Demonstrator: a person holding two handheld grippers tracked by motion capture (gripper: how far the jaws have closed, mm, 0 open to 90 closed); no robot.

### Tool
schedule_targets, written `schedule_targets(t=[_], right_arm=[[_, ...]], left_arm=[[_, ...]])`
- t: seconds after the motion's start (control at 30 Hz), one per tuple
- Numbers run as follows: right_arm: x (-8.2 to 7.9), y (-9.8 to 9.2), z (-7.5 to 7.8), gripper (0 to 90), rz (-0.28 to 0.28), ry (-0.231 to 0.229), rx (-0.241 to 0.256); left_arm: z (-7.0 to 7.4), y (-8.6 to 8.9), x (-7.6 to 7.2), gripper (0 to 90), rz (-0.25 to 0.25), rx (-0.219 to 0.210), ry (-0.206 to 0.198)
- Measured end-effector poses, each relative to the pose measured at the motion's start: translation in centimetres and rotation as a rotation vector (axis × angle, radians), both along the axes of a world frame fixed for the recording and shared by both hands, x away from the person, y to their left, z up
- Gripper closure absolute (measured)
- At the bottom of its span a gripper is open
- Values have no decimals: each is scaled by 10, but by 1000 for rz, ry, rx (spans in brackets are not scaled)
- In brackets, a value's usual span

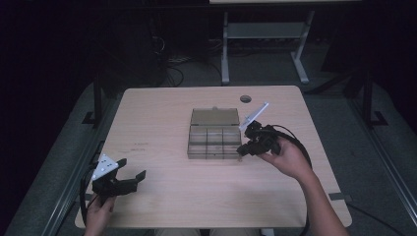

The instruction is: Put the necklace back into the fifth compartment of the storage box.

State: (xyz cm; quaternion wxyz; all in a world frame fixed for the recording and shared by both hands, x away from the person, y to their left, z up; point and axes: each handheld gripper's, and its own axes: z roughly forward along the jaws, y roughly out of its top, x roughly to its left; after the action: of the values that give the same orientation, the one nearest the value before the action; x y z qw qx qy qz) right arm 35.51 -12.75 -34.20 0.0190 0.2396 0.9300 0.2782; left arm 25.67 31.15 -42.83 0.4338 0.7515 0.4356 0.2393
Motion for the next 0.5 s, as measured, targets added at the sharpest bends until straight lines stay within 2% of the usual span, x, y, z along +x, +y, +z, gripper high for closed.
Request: schedule_targets(t=[0.5], right_arm=[[14, 12, 6, 875, 7, -5, -2]], left_arm=[[0, 1, 0, 141, 2, -5, -5]])
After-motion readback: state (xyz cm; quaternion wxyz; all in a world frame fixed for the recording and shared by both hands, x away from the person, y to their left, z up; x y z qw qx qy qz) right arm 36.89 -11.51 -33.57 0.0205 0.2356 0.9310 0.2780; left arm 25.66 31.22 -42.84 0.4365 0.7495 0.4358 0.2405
